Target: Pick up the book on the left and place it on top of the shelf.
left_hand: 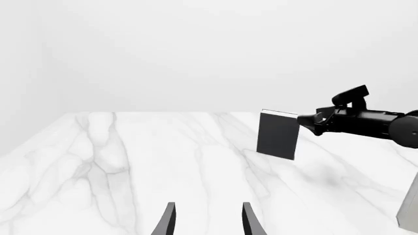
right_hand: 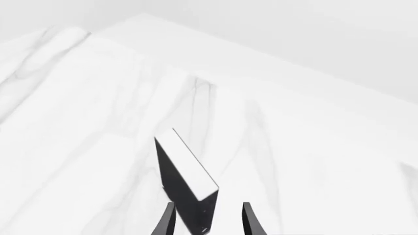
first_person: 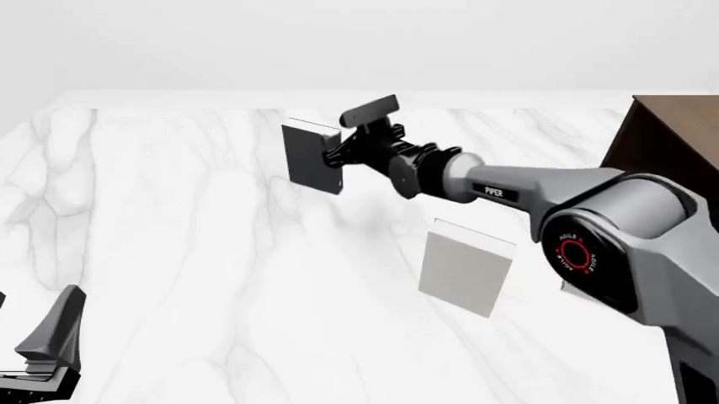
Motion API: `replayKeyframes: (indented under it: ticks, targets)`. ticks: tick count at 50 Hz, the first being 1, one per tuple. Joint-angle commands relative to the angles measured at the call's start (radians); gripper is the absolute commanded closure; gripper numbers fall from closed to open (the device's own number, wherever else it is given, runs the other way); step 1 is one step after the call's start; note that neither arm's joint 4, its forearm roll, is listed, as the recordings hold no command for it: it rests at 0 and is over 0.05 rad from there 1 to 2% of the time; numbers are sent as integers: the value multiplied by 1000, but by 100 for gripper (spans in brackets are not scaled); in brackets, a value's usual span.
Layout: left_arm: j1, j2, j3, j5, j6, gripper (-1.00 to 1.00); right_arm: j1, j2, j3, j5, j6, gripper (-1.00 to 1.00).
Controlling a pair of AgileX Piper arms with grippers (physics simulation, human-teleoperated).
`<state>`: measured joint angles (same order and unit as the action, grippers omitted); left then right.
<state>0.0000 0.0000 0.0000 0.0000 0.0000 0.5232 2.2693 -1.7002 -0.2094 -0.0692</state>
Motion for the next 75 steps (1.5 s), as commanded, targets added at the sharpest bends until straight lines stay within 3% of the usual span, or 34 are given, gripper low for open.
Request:
replayKeyframes:
  ticks: [1, 75]
  targets:
    - [0, 0, 0, 0, 0, -100, -5, 58, -47, 8, 7, -100]
    - [0, 0, 0, 0, 0, -100, 15, 222, -220, 69, 19, -100]
